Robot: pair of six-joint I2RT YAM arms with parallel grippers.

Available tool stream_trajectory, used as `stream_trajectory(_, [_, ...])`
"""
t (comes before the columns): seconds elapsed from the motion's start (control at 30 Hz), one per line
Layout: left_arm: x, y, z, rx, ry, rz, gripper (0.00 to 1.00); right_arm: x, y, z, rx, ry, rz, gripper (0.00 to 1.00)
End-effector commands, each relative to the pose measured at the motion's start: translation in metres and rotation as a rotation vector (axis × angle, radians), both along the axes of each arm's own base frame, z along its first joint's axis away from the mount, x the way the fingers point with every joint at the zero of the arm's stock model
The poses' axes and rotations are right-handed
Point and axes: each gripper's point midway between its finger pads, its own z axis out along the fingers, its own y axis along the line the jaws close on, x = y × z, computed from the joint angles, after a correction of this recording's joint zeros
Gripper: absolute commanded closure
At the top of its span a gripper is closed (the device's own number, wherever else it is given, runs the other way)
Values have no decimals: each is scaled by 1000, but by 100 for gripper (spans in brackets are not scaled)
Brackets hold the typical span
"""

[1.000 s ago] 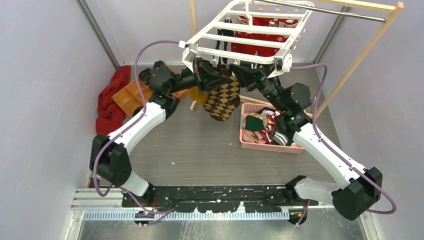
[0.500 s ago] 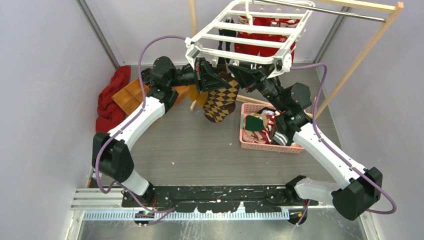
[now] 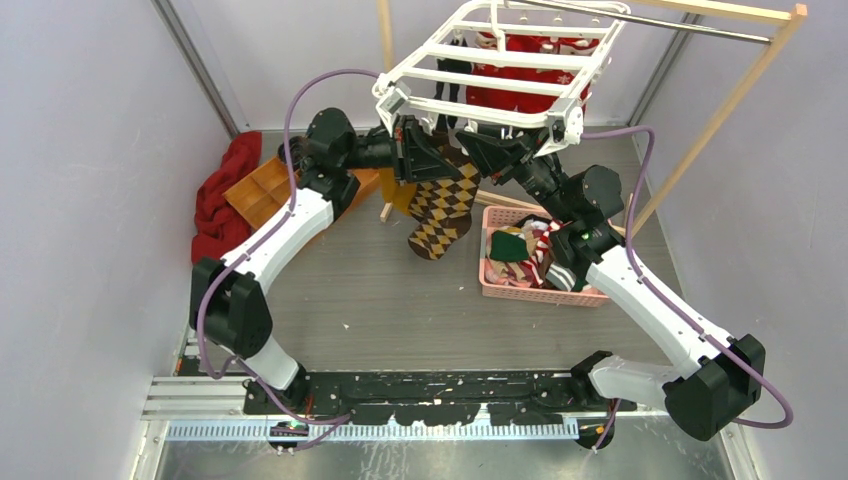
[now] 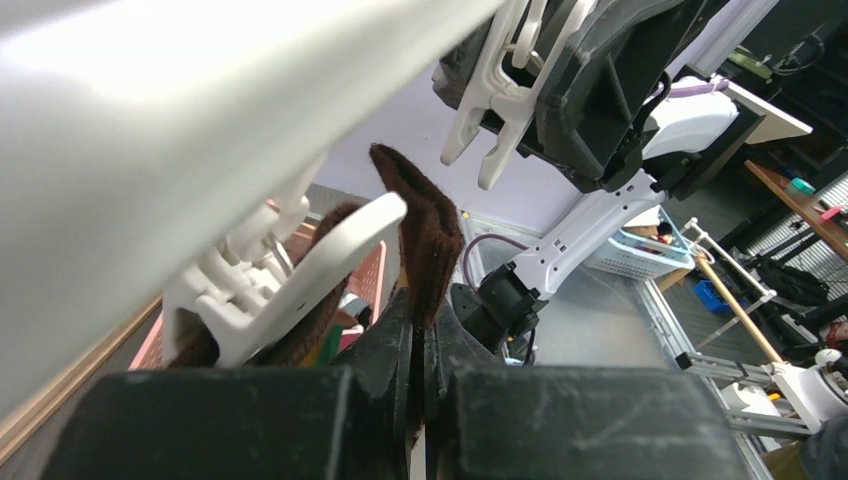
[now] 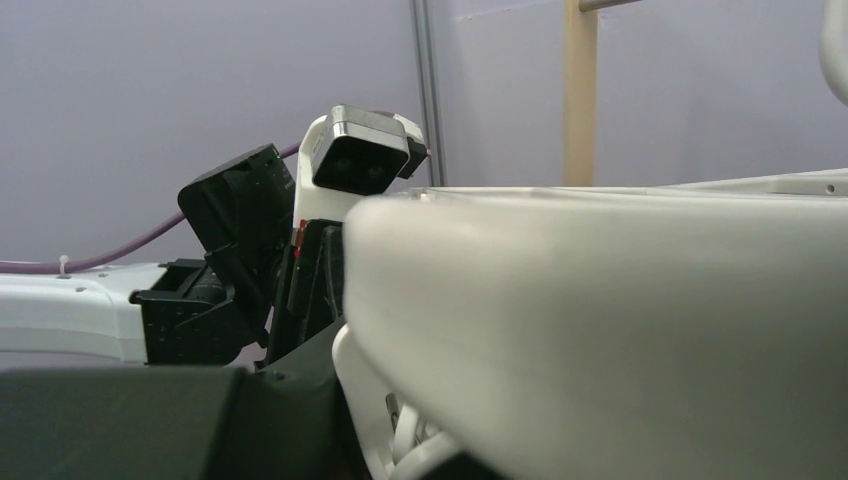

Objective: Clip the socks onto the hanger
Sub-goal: Open the clamp at the hanger, then clamp the sock onto the hanger.

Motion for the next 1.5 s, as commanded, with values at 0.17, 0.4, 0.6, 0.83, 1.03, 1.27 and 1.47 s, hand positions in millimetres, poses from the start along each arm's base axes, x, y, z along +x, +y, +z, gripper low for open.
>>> stream_trajectory(0.17, [-9,2,34,-87,-42,-60,100,-15,-4,27,34,-61,29,94])
stream_trajectory(0.4, [-11,2,41,-105,-39,-77,100,-16,-2,25,28,-58,39,94])
stream_trajectory(0.6, [-12,2,50,-140,-18,-102,100,-19,0,24,22,-60,61,94])
stream_trajectory(0.83, [-18,2,32,-89,57,-160,100,-24,-2,35,39,-85,65,94])
stream_trajectory(1.03, [-26,5,20,-35,110,-212,100,-25,-1,37,49,-68,81,94])
stream_trajectory(1.27, [-31,7,10,-8,143,-231,100,-27,-1,36,50,-48,88,94])
stream_trajectory(1.47, [-36,7,17,-2,117,-264,100,-24,0,34,49,-39,88,94])
